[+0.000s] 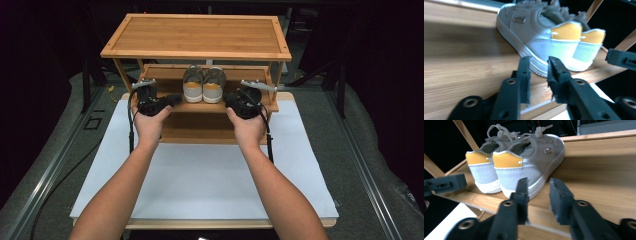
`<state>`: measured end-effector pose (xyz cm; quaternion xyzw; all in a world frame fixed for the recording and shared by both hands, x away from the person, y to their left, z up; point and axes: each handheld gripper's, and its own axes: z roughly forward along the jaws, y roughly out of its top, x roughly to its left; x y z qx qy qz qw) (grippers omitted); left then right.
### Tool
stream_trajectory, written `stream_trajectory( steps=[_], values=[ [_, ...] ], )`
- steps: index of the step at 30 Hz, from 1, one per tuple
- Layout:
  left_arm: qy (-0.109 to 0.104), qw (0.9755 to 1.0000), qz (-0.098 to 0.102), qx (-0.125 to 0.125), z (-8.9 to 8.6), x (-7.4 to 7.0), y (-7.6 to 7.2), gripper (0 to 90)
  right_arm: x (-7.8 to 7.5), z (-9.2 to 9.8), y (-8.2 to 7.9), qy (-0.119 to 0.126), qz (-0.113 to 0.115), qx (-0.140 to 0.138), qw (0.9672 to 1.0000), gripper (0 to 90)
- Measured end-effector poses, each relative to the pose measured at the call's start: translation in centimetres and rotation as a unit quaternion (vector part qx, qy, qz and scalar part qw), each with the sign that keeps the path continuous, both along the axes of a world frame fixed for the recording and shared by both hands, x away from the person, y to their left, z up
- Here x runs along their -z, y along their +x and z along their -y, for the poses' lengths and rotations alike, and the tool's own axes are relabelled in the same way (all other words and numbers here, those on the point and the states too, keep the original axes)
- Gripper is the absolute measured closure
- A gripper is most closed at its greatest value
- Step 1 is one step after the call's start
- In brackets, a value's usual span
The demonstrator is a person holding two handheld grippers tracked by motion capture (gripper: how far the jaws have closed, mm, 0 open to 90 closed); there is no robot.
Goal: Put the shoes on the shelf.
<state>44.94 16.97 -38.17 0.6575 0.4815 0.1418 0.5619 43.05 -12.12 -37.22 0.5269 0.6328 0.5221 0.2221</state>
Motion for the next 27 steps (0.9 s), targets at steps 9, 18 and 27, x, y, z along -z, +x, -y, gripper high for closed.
stream_trajectory(
  steps=[9,18,27],
  values=[
    [0.001,0.9991,0.006,0.043,-1.6,-0.7,-3.1,50.4,0.3,2.1,-3.2,-0.018,-0.027,-0.017,0.9993,54.0],
    [0.004,0.998,0.011,0.063,-2.4,-0.1,-5.4,46.3,0.6,3.3,-6.5,-0.039,-0.014,-0.03,0.9987,49.0],
    [0.037,0.9961,0.027,0.076,-3.5,2.1,-8.6,45.0,2.2,3.7,-9.4,-0.067,-0.017,-0.037,0.9969,52.5]
  ],
)
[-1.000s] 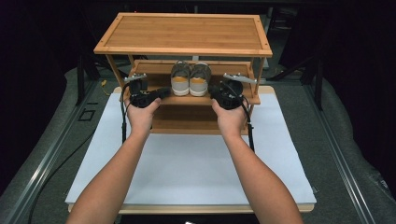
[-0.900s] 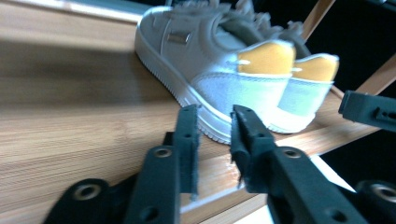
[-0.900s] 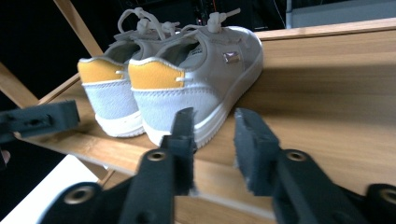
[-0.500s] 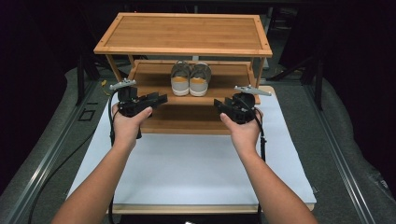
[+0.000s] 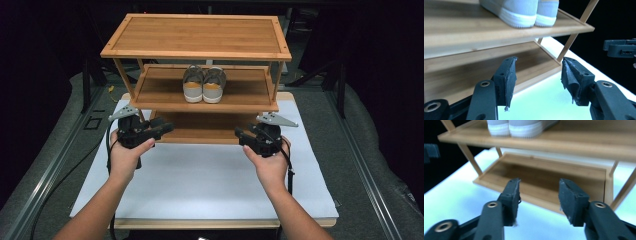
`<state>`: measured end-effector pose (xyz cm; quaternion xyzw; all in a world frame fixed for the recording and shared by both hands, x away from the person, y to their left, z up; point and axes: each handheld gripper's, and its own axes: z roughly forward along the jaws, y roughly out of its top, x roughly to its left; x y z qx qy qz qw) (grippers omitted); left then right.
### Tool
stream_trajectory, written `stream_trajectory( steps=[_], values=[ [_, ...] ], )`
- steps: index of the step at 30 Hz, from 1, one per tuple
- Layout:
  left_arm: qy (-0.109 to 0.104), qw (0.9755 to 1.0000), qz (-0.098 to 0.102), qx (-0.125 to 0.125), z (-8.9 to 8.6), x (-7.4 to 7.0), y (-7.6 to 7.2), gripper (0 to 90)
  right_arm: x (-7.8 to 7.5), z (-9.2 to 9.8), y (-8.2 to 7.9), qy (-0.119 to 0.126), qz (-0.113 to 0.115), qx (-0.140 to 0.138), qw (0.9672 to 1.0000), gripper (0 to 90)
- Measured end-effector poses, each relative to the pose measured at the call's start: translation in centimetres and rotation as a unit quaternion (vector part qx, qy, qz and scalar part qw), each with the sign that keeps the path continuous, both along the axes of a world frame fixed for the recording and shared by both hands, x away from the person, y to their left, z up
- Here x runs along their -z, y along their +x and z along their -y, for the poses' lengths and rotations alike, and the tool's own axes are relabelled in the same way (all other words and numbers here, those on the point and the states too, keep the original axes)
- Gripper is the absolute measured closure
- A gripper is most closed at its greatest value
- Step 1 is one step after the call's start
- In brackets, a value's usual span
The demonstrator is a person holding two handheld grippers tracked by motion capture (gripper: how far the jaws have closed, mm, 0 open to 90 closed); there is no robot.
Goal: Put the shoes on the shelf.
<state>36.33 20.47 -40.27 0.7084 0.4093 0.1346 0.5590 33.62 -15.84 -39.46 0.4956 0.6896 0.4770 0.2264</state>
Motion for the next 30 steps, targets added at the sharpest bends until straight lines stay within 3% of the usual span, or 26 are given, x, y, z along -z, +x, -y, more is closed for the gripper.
stream_trajectory(
  steps=[1,2,10,13,14,17,18,19,24,30],
  values=[
    [0.004,1.0,0.001,-0.002,-0.1,0.3,-0.4,45.0,0.4,-0.1,-0.4,0.001,0.005,-0.003,1.0,53.9],
    [0.006,1.0,0.003,-0.002,-0.2,0.7,-0.7,45.0,1.1,-0.2,-1.1,-0.004,-0.007,-0.013,0.9999,57.7],
    [0.031,0.9994,-0.013,-0.001,-1.3,4.0,-3.1,45.1,4.5,-0.3,-3.1,-0.006,-0.015,-0.016,0.9997,58.2],
    [0.033,0.9993,-0.02,-0.002,-1.5,5.4,-3.5,45.1,6.0,-0.3,-4.0,-0.03,-0.01,-0.014,0.9994,57.8],
    [0.035,0.9992,-0.022,-0.001,-1.6,6.4,-3.8,45.1,6.4,-0.3,-4.2,-0.034,-0.012,-0.015,0.9992,57.5],
    [0.024,0.9994,-0.022,-0.013,-1.7,7.6,-4.3,45.1,7.2,-0.1,-4.4,-0.031,-0.019,-0.012,0.9993,57.2],
    [0.024,0.9993,-0.025,-0.014,-1.7,8.2,-4.5,45.1,8.2,0.0,-4.6,-0.028,-0.024,-0.008,0.9993,57.1],
    [0.034,0.9989,-0.028,-0.015,-1.4,9.3,-4.7,45.0,8.7,0.0,-4.7,-0.028,-0.026,-0.007,0.9992,57.1],
    [0.056,0.9981,-0.026,-0.008,-1.0,10.9,-4.8,45.1,11.1,-0.3,-5.0,-0.061,-0.006,-0.015,0.998,57.2],
    [0.067,0.9967,-0.045,0.008,-0.8,12.4,-4.8,45.0,13.1,-0.3,-4.7,-0.055,-0.038,-0.021,0.9976,56.8]
  ],
)
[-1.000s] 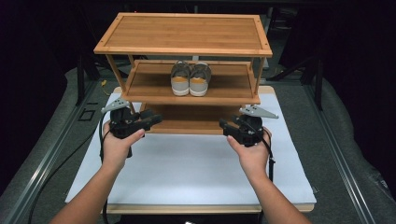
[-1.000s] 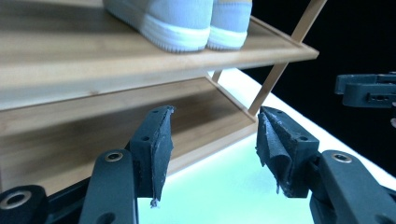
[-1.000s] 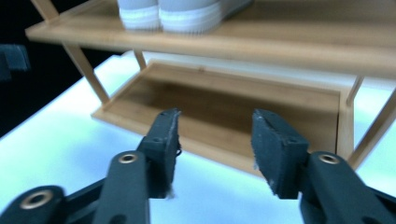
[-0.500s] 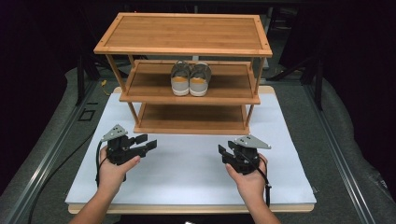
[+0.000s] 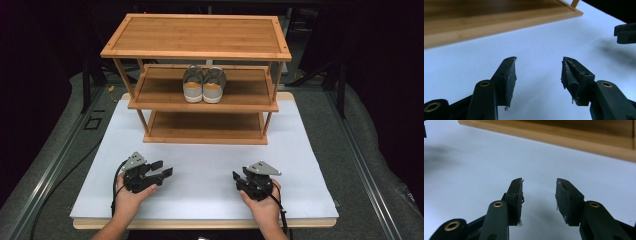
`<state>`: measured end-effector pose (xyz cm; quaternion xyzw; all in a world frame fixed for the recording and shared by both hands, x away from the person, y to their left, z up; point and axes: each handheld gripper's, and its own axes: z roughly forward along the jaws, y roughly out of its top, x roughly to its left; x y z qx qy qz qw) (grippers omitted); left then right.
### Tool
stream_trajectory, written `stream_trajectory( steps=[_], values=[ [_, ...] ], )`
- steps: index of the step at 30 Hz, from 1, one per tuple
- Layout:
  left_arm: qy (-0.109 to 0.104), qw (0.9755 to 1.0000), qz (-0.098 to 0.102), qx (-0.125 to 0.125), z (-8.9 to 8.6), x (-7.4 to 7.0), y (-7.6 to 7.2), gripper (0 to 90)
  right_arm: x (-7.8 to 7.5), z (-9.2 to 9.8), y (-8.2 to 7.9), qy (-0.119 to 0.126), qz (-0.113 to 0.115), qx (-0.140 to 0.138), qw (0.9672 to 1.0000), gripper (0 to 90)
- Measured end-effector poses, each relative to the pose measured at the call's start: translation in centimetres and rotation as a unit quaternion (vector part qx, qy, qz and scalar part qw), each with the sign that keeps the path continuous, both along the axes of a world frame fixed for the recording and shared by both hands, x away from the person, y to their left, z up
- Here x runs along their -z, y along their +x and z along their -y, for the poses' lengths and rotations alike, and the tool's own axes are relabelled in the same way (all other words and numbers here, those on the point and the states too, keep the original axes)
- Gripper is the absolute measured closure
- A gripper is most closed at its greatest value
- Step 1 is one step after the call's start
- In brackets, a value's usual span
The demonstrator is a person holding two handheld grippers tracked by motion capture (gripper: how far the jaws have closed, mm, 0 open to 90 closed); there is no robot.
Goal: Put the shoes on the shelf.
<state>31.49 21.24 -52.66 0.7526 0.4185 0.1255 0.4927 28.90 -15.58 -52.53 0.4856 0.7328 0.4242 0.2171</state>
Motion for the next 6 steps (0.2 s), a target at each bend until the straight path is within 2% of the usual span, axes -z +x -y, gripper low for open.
stream_trajectory(
  steps=[3,6],
  values=[
    [-0.004,0.9999,-0.015,0.001,0.08,0.68,0.16,45.1,0.47,0.12,0.17,0.015,-0.014,-0.007,0.9998,55.8],
    [-0.02,0.9996,-0.019,0.002,-0.01,0.92,0.24,45.4,0.62,0.02,0.1,0.016,-0.009,-0.008,0.9998,55.4]
  ],
)
